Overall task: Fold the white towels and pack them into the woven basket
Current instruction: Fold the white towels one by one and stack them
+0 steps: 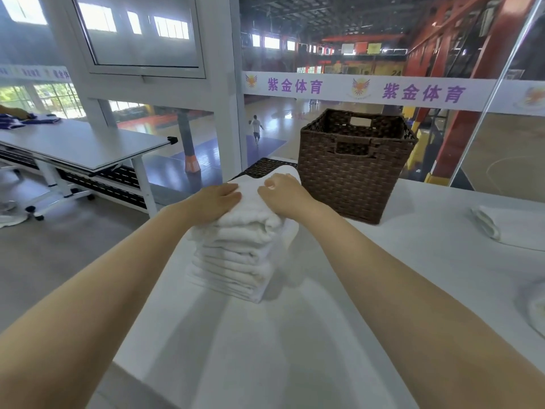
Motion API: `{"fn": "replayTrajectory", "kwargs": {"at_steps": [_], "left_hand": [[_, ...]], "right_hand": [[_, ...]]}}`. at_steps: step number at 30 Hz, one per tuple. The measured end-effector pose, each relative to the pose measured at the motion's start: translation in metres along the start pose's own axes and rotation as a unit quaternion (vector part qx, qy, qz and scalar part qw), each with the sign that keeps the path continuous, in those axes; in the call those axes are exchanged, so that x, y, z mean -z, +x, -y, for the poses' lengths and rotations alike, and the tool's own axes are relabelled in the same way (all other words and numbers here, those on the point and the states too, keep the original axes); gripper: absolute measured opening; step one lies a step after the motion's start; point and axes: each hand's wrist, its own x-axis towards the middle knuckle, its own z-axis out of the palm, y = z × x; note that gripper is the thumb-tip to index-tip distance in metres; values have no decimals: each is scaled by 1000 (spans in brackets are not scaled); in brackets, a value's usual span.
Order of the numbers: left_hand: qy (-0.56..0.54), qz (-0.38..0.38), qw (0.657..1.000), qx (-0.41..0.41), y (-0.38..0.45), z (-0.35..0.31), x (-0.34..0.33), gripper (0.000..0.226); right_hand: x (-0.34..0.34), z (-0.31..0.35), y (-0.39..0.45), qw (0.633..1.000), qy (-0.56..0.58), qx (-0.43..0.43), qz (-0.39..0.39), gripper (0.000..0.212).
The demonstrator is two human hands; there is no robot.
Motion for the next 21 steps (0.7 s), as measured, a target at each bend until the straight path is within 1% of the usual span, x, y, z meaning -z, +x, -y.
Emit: {"fn": "replayTrajectory", "kwargs": {"at_steps": [1,2,4,5,9,12,14,16,18,21], "left_hand": [[15,0,1000,4,-2,-2,4,49],[33,6,999,8,-3,-4,8,46],[64,12,998,12,-8,-13,14,46],[73,14,997,20,-10,-17,17,46],[87,11,996,34,-17,-26,23,41],[99,-19,995,17,-28,-40,22,43],[107,-48,993,-16,-35,-55,18,44],[85,-81,992,-53,-45,-76,13,44],[70,-118,984,-113,-53,-99,1,42],[69,-166,961,-211,-65,-132,-31,39]], "right_hand": [[3,-1,-1,1000,27,5,-12,27],[7,-1,-4,999,48,17,-12,28],[14,0,-14,998,39,38,-14,50],[17,-1,-19,998,25,52,-24,52],[25,-12,-43,991,-9,105,-78,52],[30,-26,-63,987,-15,121,-103,48],[32,-42,-76,986,-13,115,-116,47],[33,-60,-90,984,-12,110,-138,42],[35,-83,-111,982,-11,101,-157,36],[38,-119,-148,984,-21,68,-165,31]]}}
